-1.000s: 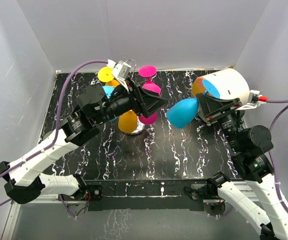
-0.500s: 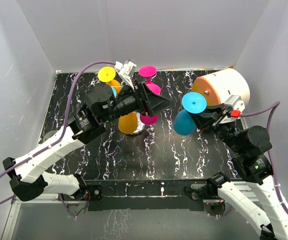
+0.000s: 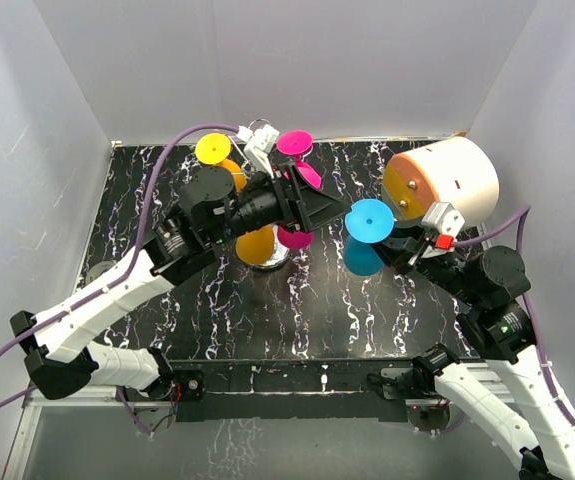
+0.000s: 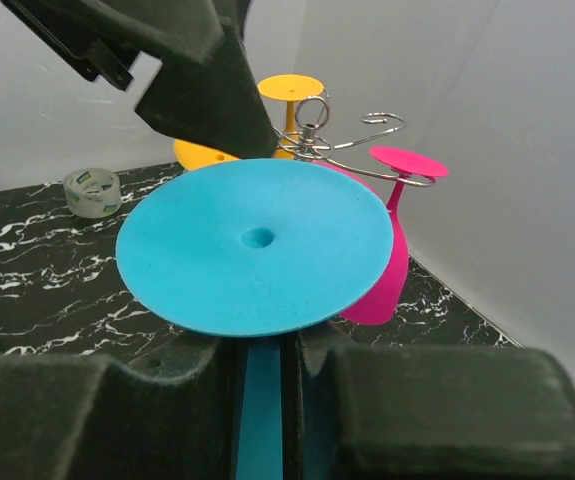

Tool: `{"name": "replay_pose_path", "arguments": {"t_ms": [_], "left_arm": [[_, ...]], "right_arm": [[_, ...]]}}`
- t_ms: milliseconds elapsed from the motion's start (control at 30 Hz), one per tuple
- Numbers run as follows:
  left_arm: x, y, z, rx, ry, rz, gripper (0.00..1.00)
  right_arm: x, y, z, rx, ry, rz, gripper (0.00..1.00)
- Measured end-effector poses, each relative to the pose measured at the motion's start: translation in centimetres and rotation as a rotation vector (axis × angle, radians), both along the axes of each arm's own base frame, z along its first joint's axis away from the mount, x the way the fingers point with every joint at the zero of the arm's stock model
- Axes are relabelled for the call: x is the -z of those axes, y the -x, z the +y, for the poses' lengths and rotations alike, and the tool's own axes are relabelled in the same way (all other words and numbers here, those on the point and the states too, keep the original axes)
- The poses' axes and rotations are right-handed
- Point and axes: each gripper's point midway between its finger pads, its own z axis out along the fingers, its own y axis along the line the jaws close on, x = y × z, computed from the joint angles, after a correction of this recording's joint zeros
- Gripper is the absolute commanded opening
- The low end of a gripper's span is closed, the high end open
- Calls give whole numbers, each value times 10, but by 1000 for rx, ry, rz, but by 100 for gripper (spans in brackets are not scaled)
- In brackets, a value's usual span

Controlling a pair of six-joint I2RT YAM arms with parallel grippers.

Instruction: Place the wine glass upside down on the wine glass rack

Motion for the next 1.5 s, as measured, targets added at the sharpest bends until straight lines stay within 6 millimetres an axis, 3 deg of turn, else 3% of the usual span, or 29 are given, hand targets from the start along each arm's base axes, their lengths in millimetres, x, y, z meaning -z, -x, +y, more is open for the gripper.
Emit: {"name": "replay_pose_path", "arguments": {"t_ms": [300,367,667,833,967,1100,1233,1333,1500], "left_arm": [[34,-2,-24,59,-67,112,43],[34,0,-25,72,-62,121,39],[20,13,-34,166,14,170,0],[12,15,-35,186,54,199,0],[7,16,-36,193,81,216,0],[0,17,-36,202,106,207,0],[-3,15,-35,191,109,199,0],[-13,10,-31,169,119,173,0],[-54,-9,-13,125,182,97,0]], "right_arm": [[2,5,5,-42,17,-10,0],[3,5,6,-47,23,-10,0],[2,5,6,-45,27,-24,0],[-5,5,2,-24,15,-54,0],[-8,6,0,-17,-1,-53,38],[-5,2,-4,17,-30,4,58],[-5,3,-9,41,-58,42,69],[-11,10,-14,48,-82,54,72],[-27,23,-24,68,-145,70,73]]}}
